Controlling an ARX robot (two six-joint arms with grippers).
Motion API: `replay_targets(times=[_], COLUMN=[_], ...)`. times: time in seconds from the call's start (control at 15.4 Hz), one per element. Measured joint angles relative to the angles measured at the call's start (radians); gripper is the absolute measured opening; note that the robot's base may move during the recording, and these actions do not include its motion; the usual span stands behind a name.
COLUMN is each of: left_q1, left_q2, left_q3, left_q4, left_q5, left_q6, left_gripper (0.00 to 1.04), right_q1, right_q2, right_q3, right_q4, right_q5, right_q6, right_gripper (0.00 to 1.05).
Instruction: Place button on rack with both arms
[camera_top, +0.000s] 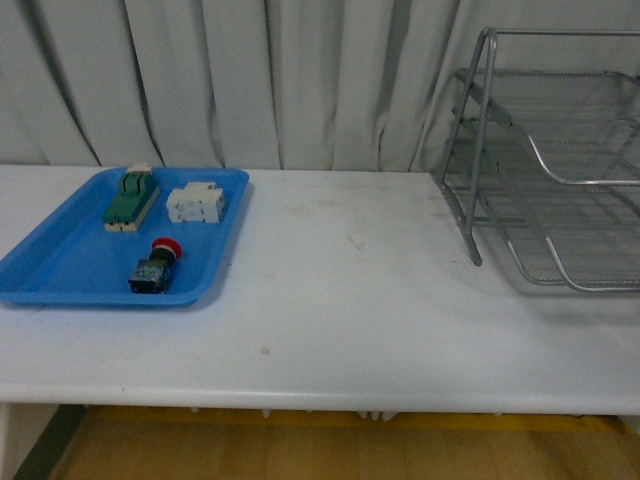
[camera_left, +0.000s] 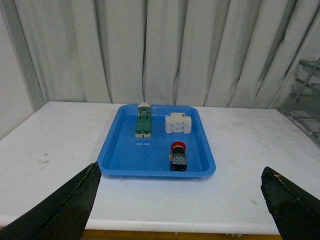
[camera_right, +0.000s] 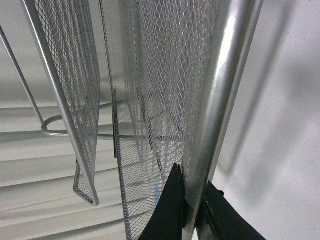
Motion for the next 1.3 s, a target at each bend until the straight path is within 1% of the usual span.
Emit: replay_targets(times=[0.06,0.13,0.26,0.32,0.45,0.52,0.58,0.65,0.84,1.17,1.23,1.3], left_q1=[0.0,0.0,0.0,0.0,0.0,0.0,0.0,0.0,0.0,0.0,0.0,0.0], left_q2=[0.0,0.0,0.0,0.0,0.0,0.0,0.0,0.0,0.0,0.0,0.0,0.0], left_q3=[0.0,0.0,0.0,0.0,0.0,0.0,0.0,0.0,0.0,0.0,0.0,0.0], left_q4=[0.0,0.0,0.0,0.0,0.0,0.0,0.0,0.0,0.0,0.0,0.0,0.0], left_q5=[0.0,0.0,0.0,0.0,0.0,0.0,0.0,0.0,0.0,0.0,0.0,0.0], left_q6=[0.0,0.0,0.0,0.0,0.0,0.0,0.0,0.0,0.0,0.0,0.0,0.0], left_gripper=[0.98,0.98,0.98,0.98,0.98,0.98,0.98,0.98,0.98,0.98,0.98,0.98], right_q1=[-0.005,-0.013,-0.026,-0.03,-0.037,-0.046,-0.057,-0.063,-0.075,-0.124,-0.145,-0.138], right_q2=[-0.002,-0.002,-0.003,-0.003,-0.003,-0.021,-0.038,-0.058,-0.159,-0.362,-0.435,-0.563], right_q3=[-0.015,-0.024,-0.045,-0.051,-0.075,-0.1,-0.122,-0.131,-0.175,-0.339,-0.389,-0.435], right_q4=[0.003,0.006,-0.008,-0.014,-0.024,-0.033,-0.039,-0.04,-0.042,-0.042,-0.061,-0.163], right_q5=[-0.003,-0.014,-0.011,-0.01,-0.004,0.002,0.006,0.006,0.005,-0.047,-0.067,-0.019], right_q6=[0.0,-0.014,-0.072,-0.08,-0.083,-0.079,-0.071,-0.066,-0.033,-0.023,-0.043,-0.172], right_gripper=[0.04,0.07,0.36,0.47,0.74,0.9,1.0,0.98,0.98,0.98,0.97,0.89])
